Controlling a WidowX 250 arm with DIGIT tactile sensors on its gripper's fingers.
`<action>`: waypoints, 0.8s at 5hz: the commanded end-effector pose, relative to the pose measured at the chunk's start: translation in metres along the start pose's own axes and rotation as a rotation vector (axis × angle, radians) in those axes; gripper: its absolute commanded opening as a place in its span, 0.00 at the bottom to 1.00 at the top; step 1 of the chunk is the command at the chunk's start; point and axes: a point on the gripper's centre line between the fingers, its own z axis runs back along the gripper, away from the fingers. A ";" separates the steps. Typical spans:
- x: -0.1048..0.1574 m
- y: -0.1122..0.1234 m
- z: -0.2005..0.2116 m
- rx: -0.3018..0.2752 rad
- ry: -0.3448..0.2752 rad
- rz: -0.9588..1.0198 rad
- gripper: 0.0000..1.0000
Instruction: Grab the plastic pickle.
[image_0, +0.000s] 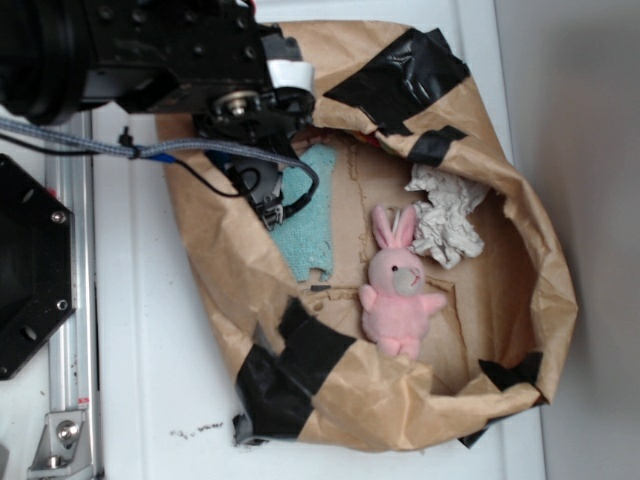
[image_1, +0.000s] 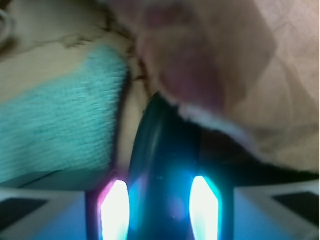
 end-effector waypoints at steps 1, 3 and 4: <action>0.001 -0.022 0.093 -0.134 -0.195 -0.006 0.00; 0.012 -0.032 0.068 -0.076 -0.131 -0.052 1.00; 0.016 -0.033 0.051 -0.056 -0.101 -0.085 1.00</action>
